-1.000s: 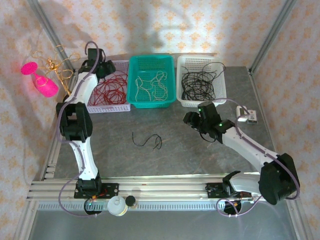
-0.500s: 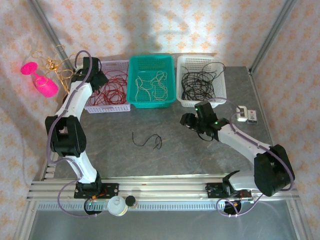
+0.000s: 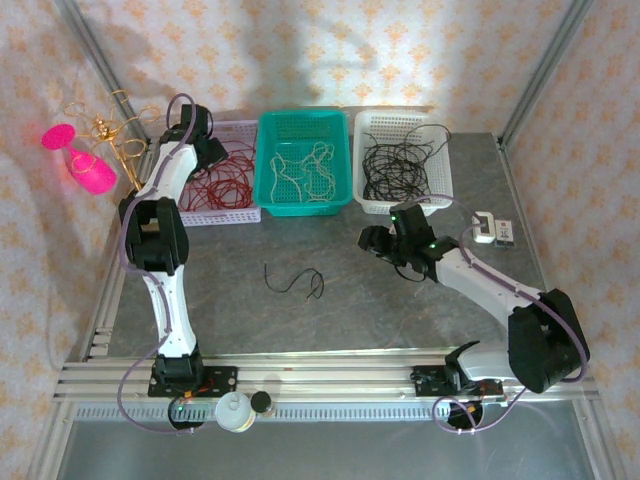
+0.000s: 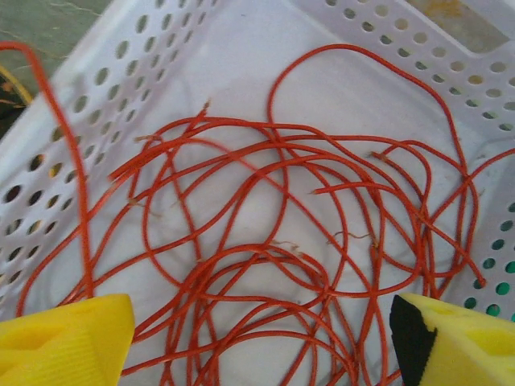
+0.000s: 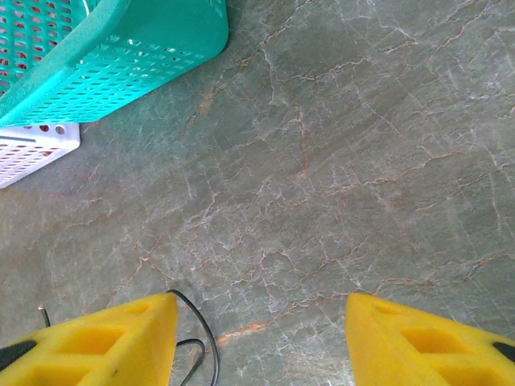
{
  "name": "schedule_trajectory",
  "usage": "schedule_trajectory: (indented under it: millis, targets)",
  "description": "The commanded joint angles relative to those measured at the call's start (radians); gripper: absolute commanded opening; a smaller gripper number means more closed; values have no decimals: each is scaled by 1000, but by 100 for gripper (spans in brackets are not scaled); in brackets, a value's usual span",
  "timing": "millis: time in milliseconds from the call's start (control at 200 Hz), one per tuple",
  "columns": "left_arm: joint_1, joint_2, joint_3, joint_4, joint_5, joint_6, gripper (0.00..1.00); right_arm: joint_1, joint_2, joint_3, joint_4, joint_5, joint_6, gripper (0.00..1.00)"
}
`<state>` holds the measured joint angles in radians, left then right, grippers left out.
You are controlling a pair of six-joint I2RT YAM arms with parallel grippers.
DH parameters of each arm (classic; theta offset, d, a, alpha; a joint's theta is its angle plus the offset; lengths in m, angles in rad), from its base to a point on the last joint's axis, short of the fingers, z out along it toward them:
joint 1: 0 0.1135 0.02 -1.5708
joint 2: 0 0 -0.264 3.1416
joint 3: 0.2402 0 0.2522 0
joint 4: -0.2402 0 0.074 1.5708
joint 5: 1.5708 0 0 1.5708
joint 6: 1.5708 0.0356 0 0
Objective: Untangle the cables
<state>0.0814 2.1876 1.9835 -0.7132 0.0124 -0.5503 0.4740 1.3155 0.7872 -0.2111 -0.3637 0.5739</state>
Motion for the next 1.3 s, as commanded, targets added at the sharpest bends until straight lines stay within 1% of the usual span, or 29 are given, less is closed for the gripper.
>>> schedule_trajectory:
  millis: [0, 55, 130, 220, 245, 265, 335, 425, 536, 656, 676, 716, 811, 856, 906, 976, 1121, 1216, 1296]
  targets:
    - [6, -2, 35, -51, 40, -9, 84, -6, -22, -8, -25, -1, -17, 58]
    - [7, -32, 7, -42, 27, -15, 82, -5, -23, -8, -26, 0, -16, 58]
    - [4, -120, -91, -1, 8, -29, 83, -6, -27, -9, -27, 0, -16, 58]
    - [6, -256, -245, 67, -46, -31, 89, -6, -29, -17, -18, 1, -12, 58]
    - [6, -273, -279, 80, -63, -59, 90, -5, -28, -21, -15, 1, -10, 58]
    - [6, -317, -307, 86, -70, -60, 92, -5, -27, -24, -10, 1, -8, 58]
    - [7, -356, -355, 72, -100, -65, 97, -6, -18, -35, 13, -5, 0, 58]
    - [7, -362, -387, 46, -130, -81, 99, -6, 2, -36, 34, -21, 1, 58]
    - [10, -345, -421, 85, -120, -99, 99, -6, 22, -27, 38, -30, -7, 58]
    - [28, -286, -383, 91, -89, -143, 99, -6, 25, -25, 35, -24, -19, 58]
    - [27, -249, -371, 86, -88, -151, 99, -5, 25, -23, 33, -24, -21, 58]
    - [26, -227, -354, 90, -86, -164, 99, -6, 27, -21, 29, -21, -23, 58]
    - [24, -193, -350, 157, -54, -177, 99, -6, 31, -14, 23, -17, -25, 58]
    - [24, -170, -331, 163, -48, -184, 98, -5, 33, -11, 23, -18, -24, 58]
    - [24, -140, -302, 163, -45, -186, 95, -5, 37, -7, 22, -17, -23, 58]
    - [24, -109, -280, 191, -37, -185, 87, -5, 42, 2, 17, -18, -26, 58]
    - [21, -75, -272, 288, -72, -164, 79, -6, 61, 29, 0, -18, -40, 58]
    - [22, -55, -266, 341, -97, -152, 66, -6, 75, 50, -17, -15, -48, 58]
    - [20, -29, -242, 345, -98, -162, 49, -5, 82, 64, -26, -13, -51, 58]
